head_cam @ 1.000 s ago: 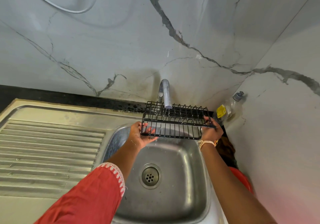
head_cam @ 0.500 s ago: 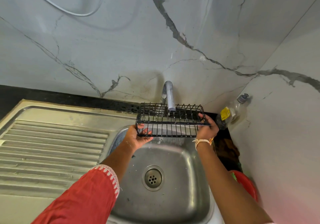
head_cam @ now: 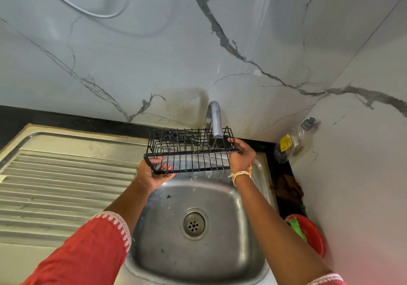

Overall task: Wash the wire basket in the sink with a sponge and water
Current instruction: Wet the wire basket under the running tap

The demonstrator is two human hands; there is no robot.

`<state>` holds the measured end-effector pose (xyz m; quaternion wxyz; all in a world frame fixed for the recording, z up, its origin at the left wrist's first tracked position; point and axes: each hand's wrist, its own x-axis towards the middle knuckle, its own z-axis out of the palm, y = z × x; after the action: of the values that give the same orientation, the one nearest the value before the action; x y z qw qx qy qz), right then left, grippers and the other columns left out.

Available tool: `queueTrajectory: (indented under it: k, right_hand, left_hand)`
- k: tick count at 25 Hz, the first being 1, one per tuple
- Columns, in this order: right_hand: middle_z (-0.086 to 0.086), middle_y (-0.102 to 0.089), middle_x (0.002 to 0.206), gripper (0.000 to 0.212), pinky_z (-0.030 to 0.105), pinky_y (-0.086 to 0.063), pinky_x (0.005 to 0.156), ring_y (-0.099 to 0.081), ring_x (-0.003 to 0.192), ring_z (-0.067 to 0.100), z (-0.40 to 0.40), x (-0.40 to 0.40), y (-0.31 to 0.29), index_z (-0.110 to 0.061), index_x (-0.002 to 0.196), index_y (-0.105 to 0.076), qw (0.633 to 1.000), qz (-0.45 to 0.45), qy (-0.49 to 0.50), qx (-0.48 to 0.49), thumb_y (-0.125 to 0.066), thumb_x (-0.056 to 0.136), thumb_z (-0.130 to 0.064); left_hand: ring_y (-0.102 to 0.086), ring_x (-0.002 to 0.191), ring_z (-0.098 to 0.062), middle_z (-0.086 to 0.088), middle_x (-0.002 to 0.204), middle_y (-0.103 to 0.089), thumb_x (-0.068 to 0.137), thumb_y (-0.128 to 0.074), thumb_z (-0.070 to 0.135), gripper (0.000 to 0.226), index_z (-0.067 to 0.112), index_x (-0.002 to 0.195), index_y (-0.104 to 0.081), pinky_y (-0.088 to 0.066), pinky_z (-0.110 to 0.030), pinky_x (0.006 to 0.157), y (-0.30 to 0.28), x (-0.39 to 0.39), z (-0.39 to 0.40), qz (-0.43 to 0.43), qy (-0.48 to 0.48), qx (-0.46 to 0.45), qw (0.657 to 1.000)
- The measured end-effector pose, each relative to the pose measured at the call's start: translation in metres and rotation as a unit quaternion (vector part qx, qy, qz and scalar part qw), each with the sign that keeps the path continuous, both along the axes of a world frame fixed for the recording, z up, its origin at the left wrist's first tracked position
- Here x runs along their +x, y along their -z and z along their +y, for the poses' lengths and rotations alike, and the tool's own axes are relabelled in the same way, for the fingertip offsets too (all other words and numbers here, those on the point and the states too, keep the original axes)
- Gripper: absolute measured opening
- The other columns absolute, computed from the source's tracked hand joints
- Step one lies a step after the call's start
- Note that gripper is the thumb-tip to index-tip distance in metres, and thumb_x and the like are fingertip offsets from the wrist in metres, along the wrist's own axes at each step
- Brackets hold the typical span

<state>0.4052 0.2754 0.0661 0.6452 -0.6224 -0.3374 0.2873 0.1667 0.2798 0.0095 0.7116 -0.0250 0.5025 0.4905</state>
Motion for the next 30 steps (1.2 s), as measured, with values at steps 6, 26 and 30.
queueTrajectory:
  k: [6, 26, 30]
  right_hand:
    - [0.002, -0.071, 0.096, 0.054, 0.01, -0.051, 0.068, -0.067, 0.099, 0.018, -0.008, -0.004, -0.002, -0.017, 0.092, -0.067, 0.986, -0.109, -0.114, -0.052, -0.051, 0.061, 0.025]
    - [0.004, -0.067, 0.075, 0.042, 0.03, -0.051, 0.063, -0.059, 0.068, 0.017, -0.015, 0.066, 0.006, 0.006, 0.094, -0.07, 0.979, 0.138, 0.126, -0.076, -0.04, 0.071, 0.026]
    - [0.004, -0.067, 0.066, 0.042, 0.019, -0.036, 0.042, -0.047, 0.048, 0.012, -0.025, 0.084, -0.005, 0.0, 0.083, -0.07, 0.965, 0.171, 0.194, -0.046, -0.037, 0.067, 0.02]
  left_hand:
    - [-0.057, 0.086, -0.032, -0.015, 0.087, -0.057, 0.089, -0.039, 0.037, 0.039, 0.007, 0.101, -0.06, -0.039, -0.058, 0.1, 0.013, 0.0, -0.001, -0.014, -0.125, -0.009, 0.992]
    - [-0.057, 0.085, -0.033, -0.016, 0.08, -0.053, 0.083, -0.056, 0.027, 0.016, 0.011, 0.08, -0.054, -0.049, -0.052, 0.09, -0.02, 0.06, 0.006, 0.026, 0.06, 0.025, 0.998]
    - [-0.057, 0.093, -0.034, -0.015, 0.082, -0.055, 0.084, -0.058, 0.027, 0.019, 0.009, 0.085, -0.054, -0.05, -0.057, 0.087, -0.024, 0.085, 0.005, 0.012, 0.106, 0.03, 0.994]
